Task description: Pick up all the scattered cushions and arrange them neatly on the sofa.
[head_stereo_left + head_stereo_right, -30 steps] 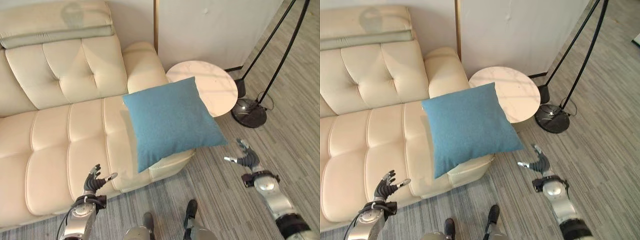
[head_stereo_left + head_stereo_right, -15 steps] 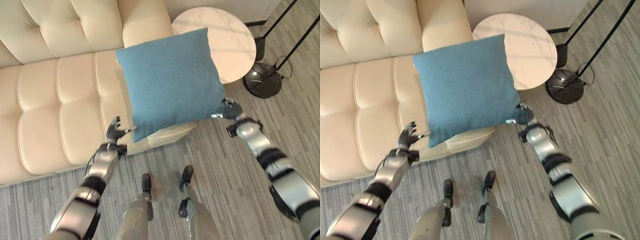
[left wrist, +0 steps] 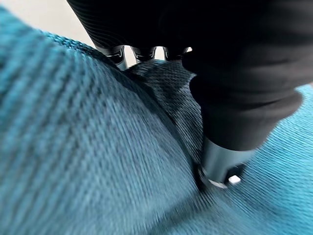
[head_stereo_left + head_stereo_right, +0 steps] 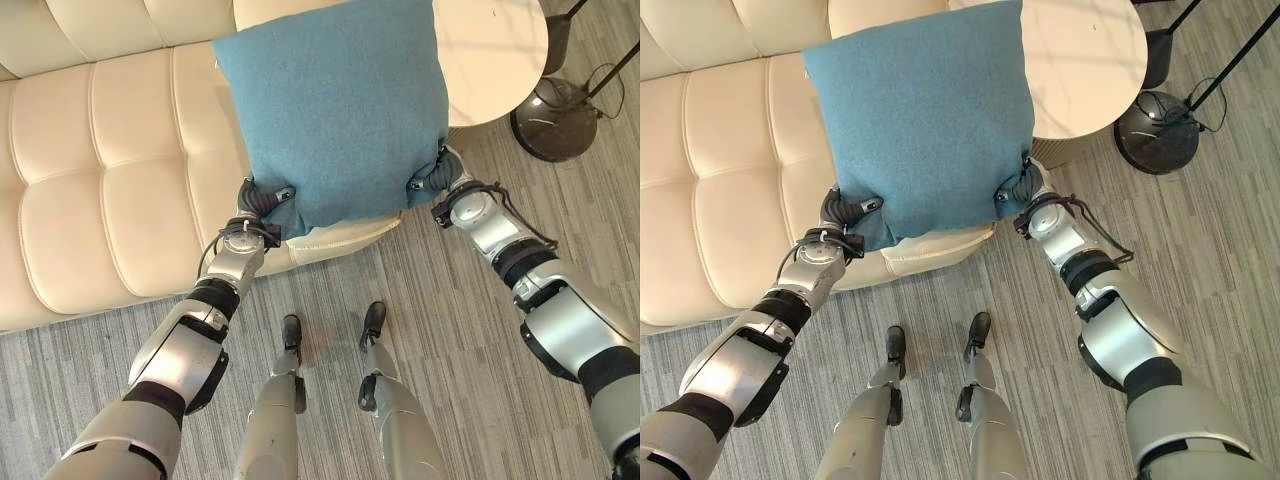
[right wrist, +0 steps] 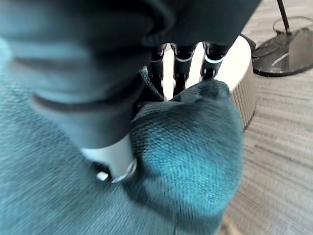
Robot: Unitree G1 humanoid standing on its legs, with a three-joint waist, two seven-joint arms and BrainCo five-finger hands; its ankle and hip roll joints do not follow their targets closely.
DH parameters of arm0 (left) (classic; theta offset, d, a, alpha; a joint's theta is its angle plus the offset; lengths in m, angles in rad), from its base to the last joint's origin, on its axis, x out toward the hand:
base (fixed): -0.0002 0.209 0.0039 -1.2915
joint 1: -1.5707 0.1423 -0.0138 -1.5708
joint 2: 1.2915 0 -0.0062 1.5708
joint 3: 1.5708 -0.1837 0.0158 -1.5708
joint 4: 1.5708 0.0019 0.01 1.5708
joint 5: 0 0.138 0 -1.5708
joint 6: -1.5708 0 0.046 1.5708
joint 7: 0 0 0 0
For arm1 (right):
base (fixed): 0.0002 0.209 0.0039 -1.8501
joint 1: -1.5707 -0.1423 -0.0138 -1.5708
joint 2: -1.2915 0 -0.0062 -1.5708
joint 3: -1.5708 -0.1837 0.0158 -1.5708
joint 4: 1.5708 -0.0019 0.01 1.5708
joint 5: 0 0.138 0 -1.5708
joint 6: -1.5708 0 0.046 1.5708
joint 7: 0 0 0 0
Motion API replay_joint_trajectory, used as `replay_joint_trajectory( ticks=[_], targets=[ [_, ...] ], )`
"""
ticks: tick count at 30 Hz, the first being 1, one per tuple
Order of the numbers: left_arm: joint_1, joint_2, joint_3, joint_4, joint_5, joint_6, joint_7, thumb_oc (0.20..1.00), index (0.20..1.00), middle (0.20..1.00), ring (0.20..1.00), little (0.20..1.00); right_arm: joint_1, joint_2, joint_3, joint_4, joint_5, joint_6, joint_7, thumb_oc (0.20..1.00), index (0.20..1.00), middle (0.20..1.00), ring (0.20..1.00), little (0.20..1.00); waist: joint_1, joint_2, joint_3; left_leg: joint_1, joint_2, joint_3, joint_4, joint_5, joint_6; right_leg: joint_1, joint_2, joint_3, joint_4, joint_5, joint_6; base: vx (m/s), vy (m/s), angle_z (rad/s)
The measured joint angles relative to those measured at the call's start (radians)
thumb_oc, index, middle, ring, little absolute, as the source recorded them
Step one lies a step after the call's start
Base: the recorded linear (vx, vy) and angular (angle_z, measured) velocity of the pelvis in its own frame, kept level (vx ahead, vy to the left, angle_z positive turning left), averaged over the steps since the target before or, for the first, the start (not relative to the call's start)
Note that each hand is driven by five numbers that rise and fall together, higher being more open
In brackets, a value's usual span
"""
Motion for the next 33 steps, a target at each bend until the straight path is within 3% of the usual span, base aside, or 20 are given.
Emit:
replay_joint_trajectory(
  ticks=[3,8,18,19,22,28,33],
  targets=[
    [0.048,0.017,0.056,-0.111,-0.025,-0.003,0.033,0.2,0.2,0.2,0.2,0.2,0.143,0.006,-0.132,-0.202,0.038,-0.032,-0.039,0.2,0.2,0.2,0.2,0.2,-0.004,0.0,-0.001,0.019,-0.006,0.004,-0.006,0.003,0.0,0.014,-0.005,0.006,0.0,0.001,-0.001,0.0,0.0,0.0],
    [0.113,0.06,0.069,-0.234,-0.021,-0.004,0.051,0.2,0.2,0.2,0.2,0.2,0.279,0.008,-0.182,-0.372,0.037,-0.06,-0.04,0.2,0.2,0.2,0.2,0.2,-0.009,0.0,-0.002,0.043,-0.01,0.007,-0.013,0.005,0.001,0.033,-0.008,0.009,0.0,0.001,-0.001,0.01,0.007,-0.01],
    [0.454,0.071,0.187,-0.629,0.092,-0.001,0.067,0.2,0.2,0.2,0.2,0.2,0.66,0.044,-0.29,-0.675,0.037,-0.077,0.023,0.2,0.2,0.2,0.2,0.2,-0.011,0.01,-0.006,0.228,-0.027,0.029,-0.11,0.026,0.008,0.162,-0.014,0.031,0.0,-0.016,-0.004,0.06,0.045,-0.06],
    [0.564,0.058,0.237,-0.757,0.107,0.0,0.053,0.2,0.2,0.2,0.2,0.2,0.767,0.061,-0.343,-0.768,0.04,-0.083,0.069,0.2,0.2,0.2,0.2,0.2,-0.012,0.022,-0.011,0.283,-0.027,0.028,-0.146,0.028,0.008,0.203,-0.013,0.03,-0.001,-0.035,0.001,0.08,0.06,0.03],
    [0.65,0.036,0.267,-0.815,0.138,0.001,0.038,0.2,0.2,0.2,0.2,0.2,0.842,0.062,-0.373,-0.814,0.059,-0.102,0.107,0.2,0.2,0.2,0.2,0.2,-0.015,0.058,-0.037,0.32,-0.03,0.026,-0.164,0.024,0.003,0.235,-0.017,0.029,-0.001,-0.059,0.021,0.07,0.061,0.03],
    [0.921,0.015,0.362,-0.998,0.18,0.0,-0.027,0.2,0.2,0.2,0.2,0.2,1.014,0.05,-0.426,-1.047,0.075,-0.112,0.195,0.2,0.2,0.2,0.2,0.2,-0.019,0.122,-0.075,0.389,-0.029,0.017,-0.164,0.017,0.014,0.307,-0.015,0.021,-0.001,-0.061,0.016,0.03,0.039,0.02],
    [1.003,-0.002,0.388,-1.013,0.181,0.0,-0.056,0.2,0.2,0.2,0.2,0.2,1.028,0.052,-0.425,-1.064,0.073,-0.131,0.226,0.2,0.2,0.2,0.2,0.2,-0.004,0.131,-0.1,0.431,-0.031,0.013,-0.164,0.005,0.003,0.351,-0.019,0.019,-0.001,-0.081,0.031,0.01,0.025,0.02]
  ],
)
